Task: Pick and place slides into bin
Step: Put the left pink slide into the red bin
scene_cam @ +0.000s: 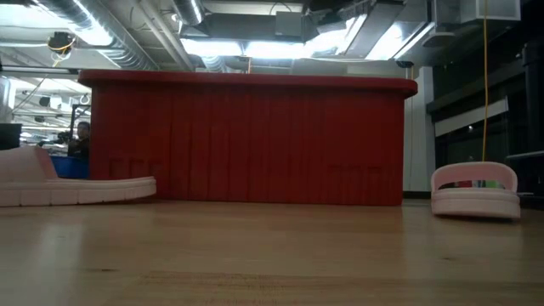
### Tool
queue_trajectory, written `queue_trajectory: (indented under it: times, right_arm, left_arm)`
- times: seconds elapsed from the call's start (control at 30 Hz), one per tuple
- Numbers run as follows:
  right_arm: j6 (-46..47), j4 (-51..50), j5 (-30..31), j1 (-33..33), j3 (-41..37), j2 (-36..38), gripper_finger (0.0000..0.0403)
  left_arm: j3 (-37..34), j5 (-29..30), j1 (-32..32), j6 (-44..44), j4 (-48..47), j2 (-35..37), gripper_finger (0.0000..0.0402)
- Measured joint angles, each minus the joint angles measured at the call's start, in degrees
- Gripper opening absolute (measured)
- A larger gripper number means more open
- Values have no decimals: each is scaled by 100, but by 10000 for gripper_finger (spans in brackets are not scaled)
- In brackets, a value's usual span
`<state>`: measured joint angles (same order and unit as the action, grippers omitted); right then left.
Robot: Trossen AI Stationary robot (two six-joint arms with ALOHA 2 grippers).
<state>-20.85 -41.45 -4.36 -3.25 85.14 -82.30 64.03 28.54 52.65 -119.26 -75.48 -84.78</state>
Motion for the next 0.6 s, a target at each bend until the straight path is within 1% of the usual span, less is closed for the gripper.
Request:
queue_trajectory:
  times: [0.13,0.2,0.23,0.33,0.43,0.5,0.6]
  right_arm:
    - [-191,4,2,1,0,0,6]
    - [-193,3,1,-2,0,0,6]
    - [-194,3,2,-2,0,0,6]
    - [-192,2,2,-2,0,0,6]
    - [-187,4,4,-2,0,0,6]
    - [-185,11,4,-2,0,0,6]
    - [-164,39,5,-2,0,0,6]
  left_arm:
    - [0,20,-170,143,-527,1,2]
    - [0,24,-290,499,-660,22,2]
    - [0,24,-367,816,-678,33,3]
    - [0,23,-660,2007,-634,50,2]
    - [0,-57,-1080,3445,-450,53,2]
    - [0,-355,-1464,4544,-195,53,3]
    - [0,-992,-2081,6350,394,53,3]
